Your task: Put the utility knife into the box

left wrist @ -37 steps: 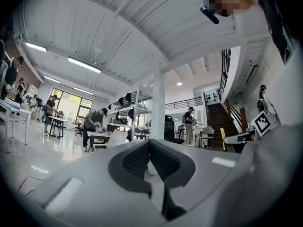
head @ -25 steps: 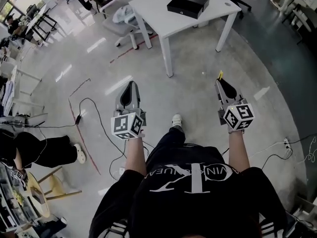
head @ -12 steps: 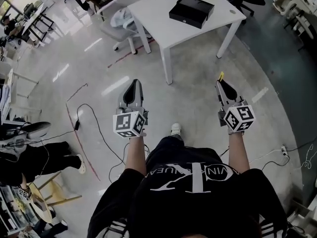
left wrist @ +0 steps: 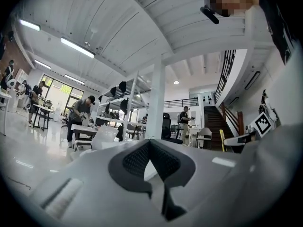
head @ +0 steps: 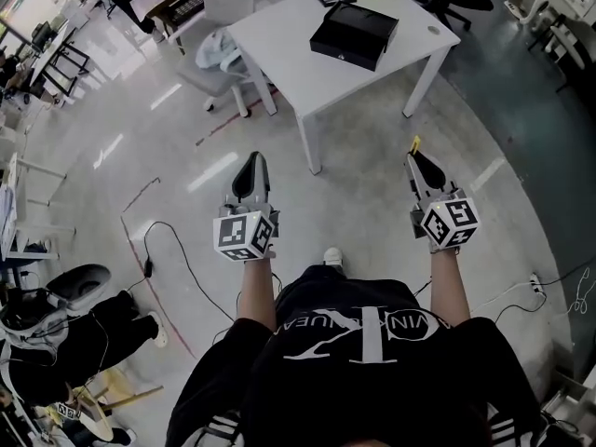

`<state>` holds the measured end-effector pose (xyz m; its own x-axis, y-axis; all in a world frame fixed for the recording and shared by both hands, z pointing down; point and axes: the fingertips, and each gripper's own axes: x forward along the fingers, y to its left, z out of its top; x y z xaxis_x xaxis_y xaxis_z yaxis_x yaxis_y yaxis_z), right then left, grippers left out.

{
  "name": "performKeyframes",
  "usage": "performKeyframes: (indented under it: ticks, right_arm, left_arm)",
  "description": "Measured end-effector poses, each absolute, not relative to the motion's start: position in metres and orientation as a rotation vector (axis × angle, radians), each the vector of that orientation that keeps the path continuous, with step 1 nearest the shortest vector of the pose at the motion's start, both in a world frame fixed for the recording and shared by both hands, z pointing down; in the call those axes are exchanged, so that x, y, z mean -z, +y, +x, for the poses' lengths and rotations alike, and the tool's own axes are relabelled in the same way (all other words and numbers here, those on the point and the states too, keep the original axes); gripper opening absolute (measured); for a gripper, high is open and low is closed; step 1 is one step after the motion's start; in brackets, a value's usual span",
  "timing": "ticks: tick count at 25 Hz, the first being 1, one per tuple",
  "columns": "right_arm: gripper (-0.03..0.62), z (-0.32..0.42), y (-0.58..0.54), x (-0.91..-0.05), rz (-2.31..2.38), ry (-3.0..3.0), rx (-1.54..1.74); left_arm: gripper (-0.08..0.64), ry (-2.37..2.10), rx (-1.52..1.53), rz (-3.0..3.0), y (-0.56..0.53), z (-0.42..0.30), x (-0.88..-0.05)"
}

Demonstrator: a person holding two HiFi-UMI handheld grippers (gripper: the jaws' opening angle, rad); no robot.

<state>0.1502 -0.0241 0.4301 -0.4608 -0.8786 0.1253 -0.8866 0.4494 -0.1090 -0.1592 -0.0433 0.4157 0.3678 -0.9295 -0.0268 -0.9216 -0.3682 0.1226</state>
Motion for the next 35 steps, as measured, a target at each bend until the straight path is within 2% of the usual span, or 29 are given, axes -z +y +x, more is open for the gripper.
performKeyframes:
  ticks: [22,35]
  right_arm:
    - [0.048,0.135,-0.123,-0.442,1.586,-2.634,-0.259]
    - [0.047,0.133,-0.223,-0.446,1.501,-2.677,-0.279]
  left_arm:
    - [0.011,-1.695,0.149,2.494,-0.138,-0.17,-0.438]
    - [0.011,-1.736,0.122,2.465,-0.221,-0.163,-0.44]
